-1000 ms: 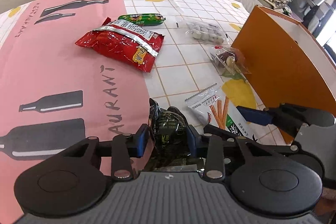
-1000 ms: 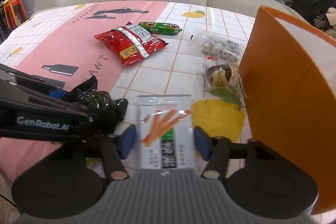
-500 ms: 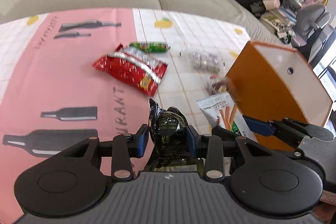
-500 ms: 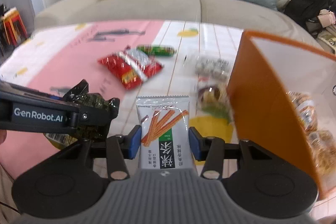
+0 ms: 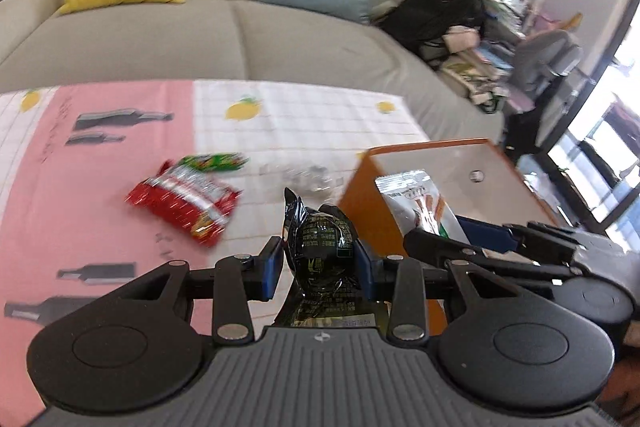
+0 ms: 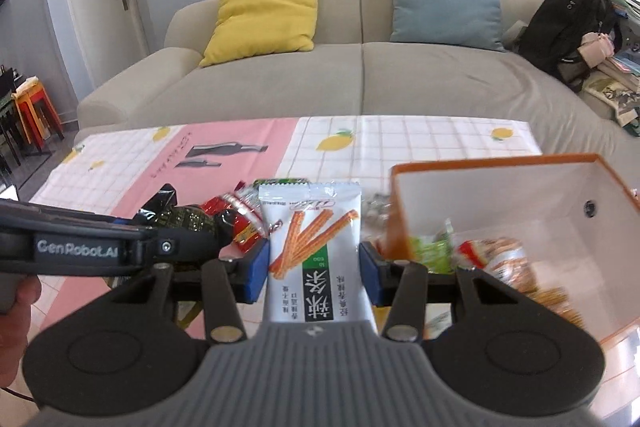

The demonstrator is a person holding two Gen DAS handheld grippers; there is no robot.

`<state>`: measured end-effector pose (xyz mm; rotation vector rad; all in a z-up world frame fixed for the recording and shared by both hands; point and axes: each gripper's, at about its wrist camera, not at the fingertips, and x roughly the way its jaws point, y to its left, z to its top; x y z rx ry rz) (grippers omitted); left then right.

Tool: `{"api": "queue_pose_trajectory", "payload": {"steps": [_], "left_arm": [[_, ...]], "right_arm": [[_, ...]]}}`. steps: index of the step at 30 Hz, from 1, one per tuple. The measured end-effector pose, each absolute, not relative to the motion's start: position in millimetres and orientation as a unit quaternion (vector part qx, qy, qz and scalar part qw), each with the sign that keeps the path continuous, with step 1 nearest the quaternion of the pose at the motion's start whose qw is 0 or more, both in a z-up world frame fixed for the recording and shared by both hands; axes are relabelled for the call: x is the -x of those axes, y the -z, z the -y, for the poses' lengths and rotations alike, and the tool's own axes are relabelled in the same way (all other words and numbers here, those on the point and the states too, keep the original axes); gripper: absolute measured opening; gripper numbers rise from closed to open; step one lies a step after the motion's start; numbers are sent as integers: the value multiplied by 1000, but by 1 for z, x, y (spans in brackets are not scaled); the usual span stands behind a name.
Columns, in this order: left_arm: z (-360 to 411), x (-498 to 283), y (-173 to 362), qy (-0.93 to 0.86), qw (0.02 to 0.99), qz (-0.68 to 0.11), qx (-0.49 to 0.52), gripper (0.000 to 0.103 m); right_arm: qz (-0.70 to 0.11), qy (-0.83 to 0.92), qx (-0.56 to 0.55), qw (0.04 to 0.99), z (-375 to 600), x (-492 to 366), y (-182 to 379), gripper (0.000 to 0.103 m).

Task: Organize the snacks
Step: 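Carry both held bags over the orange box and lower them inside, then open both grippers to release the bags and withdraw from the box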

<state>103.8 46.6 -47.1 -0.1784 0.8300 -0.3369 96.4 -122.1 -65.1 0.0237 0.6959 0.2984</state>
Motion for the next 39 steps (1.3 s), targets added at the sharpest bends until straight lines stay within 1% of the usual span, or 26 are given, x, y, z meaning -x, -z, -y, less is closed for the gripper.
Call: {"api": "queue_pose_trajectory", "payload": {"steps": [8, 16, 21, 28, 39], "left_arm": [[12, -123, 22, 222, 892, -389, 56, 43], [79, -151, 23, 285, 868, -403, 48, 43], [121, -172, 40, 309, 847, -431, 33, 43], [159, -202, 82, 309, 817, -486, 19, 43], [179, -226, 120, 286, 791, -541, -1, 43]], "right_arm": [[-349, -117, 7, 930, 187, -107, 35, 46], [-375, -83, 60, 921, 244, -133, 30, 46], [-409, -63, 84, 906, 277, -155, 44, 46], [-452, -61, 138, 879, 304, -181, 79, 46], [-503, -81, 190, 839, 311, -215, 123, 46]]}}
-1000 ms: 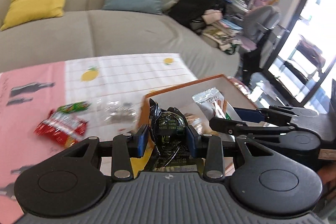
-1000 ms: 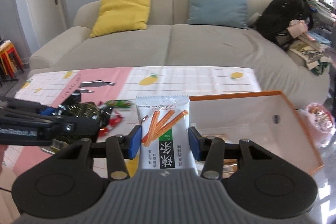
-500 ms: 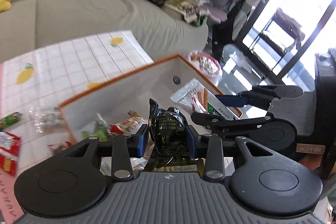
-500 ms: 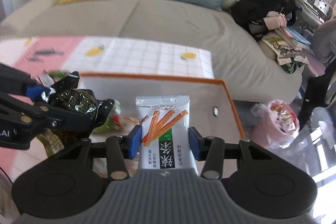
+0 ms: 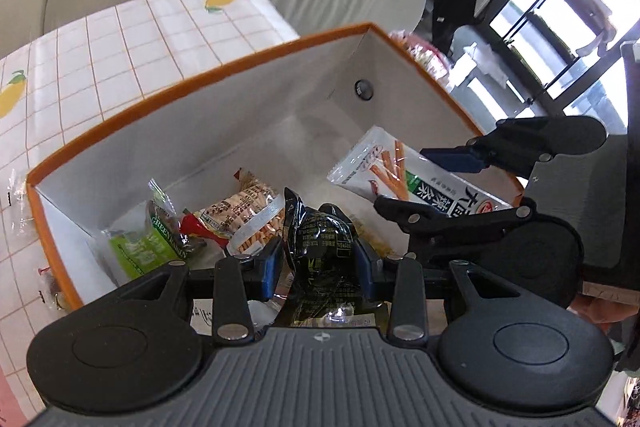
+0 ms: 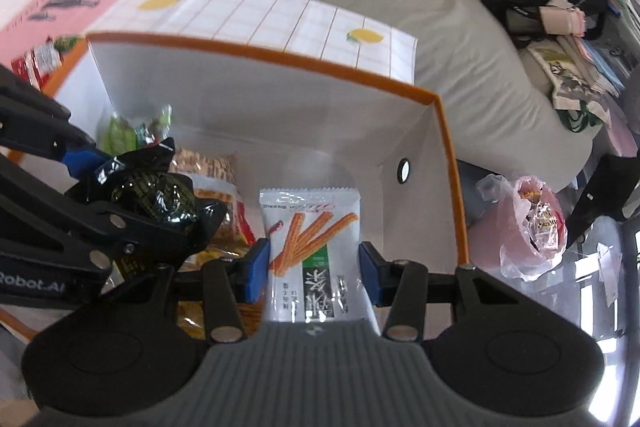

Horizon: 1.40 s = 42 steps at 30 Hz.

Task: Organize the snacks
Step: 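Open both grippers to release the bags and withdraw from the box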

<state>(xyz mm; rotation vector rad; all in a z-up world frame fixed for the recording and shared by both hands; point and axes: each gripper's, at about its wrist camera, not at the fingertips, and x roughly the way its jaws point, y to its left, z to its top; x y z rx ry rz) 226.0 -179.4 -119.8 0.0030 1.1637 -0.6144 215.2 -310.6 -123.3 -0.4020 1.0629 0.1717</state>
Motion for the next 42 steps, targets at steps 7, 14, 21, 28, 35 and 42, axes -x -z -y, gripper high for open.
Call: {"api": "queue_pose_trajectory", "payload": {"steps": [7, 14, 21, 28, 35, 42], "left_arm": [[187, -236, 137, 267, 774, -574, -22, 43], [190, -240, 145, 253, 759, -599, -36, 43], [193, -245, 145, 241, 752, -612, -41, 47], [187, -236, 130, 238, 771, -588, -56, 65], [179, -223, 102, 244, 786, -563, -76, 69], [155, -194, 61, 252, 825, -498, -90, 69]], "right_arm": [[-531, -92, 217, 814, 306, -224, 147, 46], [-555, -96, 244, 789, 300, -232, 164, 47], [-564, -92, 245, 784, 299, -239, 166, 48], [-566, -89, 256, 778, 294, -236, 161, 64], [-561, -66, 260, 783, 291, -228, 136, 76], [-514, -16, 208, 832, 286, -200, 98, 79]]}}
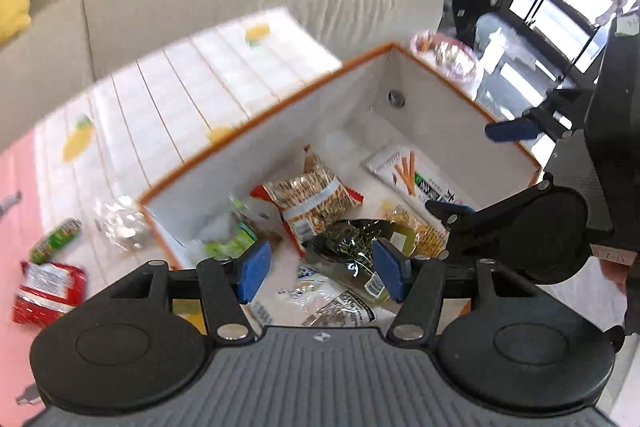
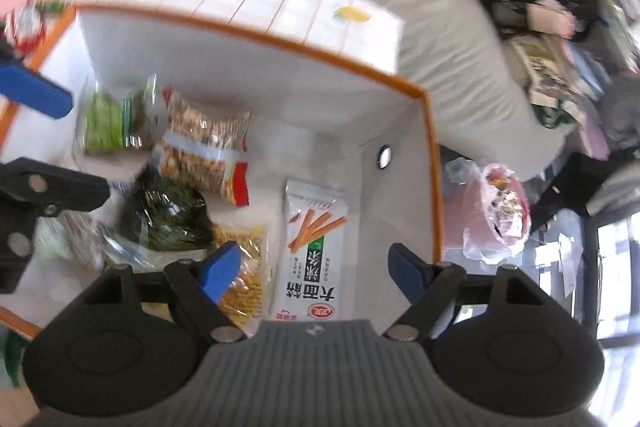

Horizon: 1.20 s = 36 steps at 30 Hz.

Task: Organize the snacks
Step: 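Open both grippers to release the bags and withdraw from the box, then grasp the red chip bag with left gripper while right grasps the dried-fruit bag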

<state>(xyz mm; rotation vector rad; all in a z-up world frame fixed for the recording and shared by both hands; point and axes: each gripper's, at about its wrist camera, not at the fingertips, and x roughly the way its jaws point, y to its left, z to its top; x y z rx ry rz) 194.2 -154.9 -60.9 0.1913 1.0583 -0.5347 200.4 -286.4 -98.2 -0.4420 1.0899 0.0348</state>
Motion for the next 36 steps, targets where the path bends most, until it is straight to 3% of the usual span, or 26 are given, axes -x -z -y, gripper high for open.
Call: {"api": "queue_pose_trajectory", "payload": {"steps": [14, 25, 36], "left_arm": [[70, -126, 26, 211, 900, -374, -76, 69], [-19, -102, 45, 136, 924, -354, -37, 61], [-93, -92, 72, 88, 936, -340, 17, 64]], "right_arm": [[-380, 45, 18, 924, 227, -115, 71, 79], [-318, 0, 18, 948, 141, -85, 66, 79], [-329, -59, 42, 942, 67, -100, 103, 79]]}}
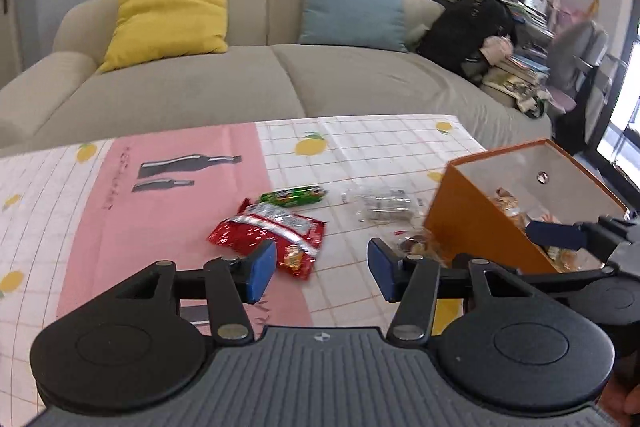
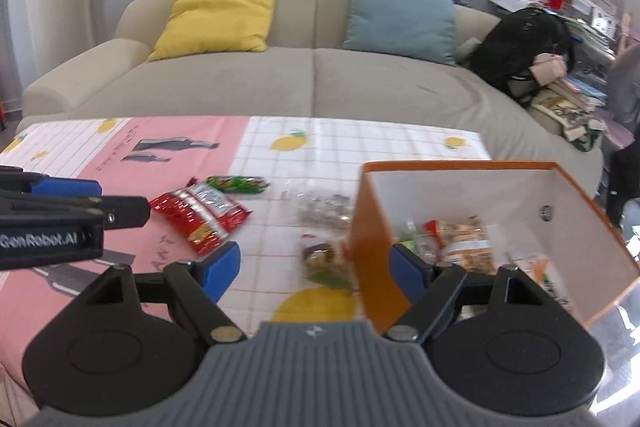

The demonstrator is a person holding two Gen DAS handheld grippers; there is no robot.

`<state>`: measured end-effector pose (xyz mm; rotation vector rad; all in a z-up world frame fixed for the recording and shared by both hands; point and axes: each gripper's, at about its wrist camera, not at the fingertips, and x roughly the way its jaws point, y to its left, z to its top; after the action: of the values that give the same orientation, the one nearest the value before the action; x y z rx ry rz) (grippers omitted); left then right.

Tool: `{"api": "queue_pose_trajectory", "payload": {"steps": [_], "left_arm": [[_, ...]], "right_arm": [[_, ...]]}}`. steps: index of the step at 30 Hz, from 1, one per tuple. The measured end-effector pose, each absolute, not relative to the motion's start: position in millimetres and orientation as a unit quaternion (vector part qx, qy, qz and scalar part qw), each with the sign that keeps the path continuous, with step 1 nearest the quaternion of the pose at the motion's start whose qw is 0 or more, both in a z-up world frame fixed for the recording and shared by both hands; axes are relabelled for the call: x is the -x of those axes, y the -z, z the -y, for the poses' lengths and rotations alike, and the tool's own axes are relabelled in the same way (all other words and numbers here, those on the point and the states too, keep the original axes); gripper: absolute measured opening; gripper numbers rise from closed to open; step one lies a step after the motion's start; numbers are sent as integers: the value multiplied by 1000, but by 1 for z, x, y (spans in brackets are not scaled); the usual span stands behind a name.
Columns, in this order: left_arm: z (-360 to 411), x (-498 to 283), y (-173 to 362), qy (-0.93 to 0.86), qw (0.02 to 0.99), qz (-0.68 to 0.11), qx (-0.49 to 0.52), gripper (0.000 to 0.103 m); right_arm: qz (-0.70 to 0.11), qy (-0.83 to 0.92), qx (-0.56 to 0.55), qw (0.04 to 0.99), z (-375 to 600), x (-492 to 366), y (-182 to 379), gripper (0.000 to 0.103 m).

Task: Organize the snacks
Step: 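Grasp the red chip bag with left gripper while right grasps the dried-fruit bag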

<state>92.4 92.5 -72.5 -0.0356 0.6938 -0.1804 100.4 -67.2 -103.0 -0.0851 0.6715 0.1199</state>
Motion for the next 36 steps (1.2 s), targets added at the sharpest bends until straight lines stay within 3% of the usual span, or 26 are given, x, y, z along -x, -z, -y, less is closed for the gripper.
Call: {"api": "queue_pose_trajectory", "payload": {"steps": [7, 13, 17, 32, 36], "left_arm": [[-126, -110, 85, 87, 935, -335, 73, 64], [-133, -129, 97, 71, 936, -343, 24, 65], [-140, -144, 108, 71, 926, -369, 21, 77], [-147, -205, 141, 63, 894, -428, 113, 80], [-140, -211, 149, 55, 887, -435, 147, 86]], "right_arm": [[-363, -85, 17, 928, 46, -127, 125, 79], [-377, -97, 23, 921, 32, -153, 145, 79], [-379, -99, 37, 919, 24, -172, 155, 79], [-374, -77, 111, 918, 9, -214, 179, 79], [-367, -42, 117, 922, 15, -194, 187, 79]]}}
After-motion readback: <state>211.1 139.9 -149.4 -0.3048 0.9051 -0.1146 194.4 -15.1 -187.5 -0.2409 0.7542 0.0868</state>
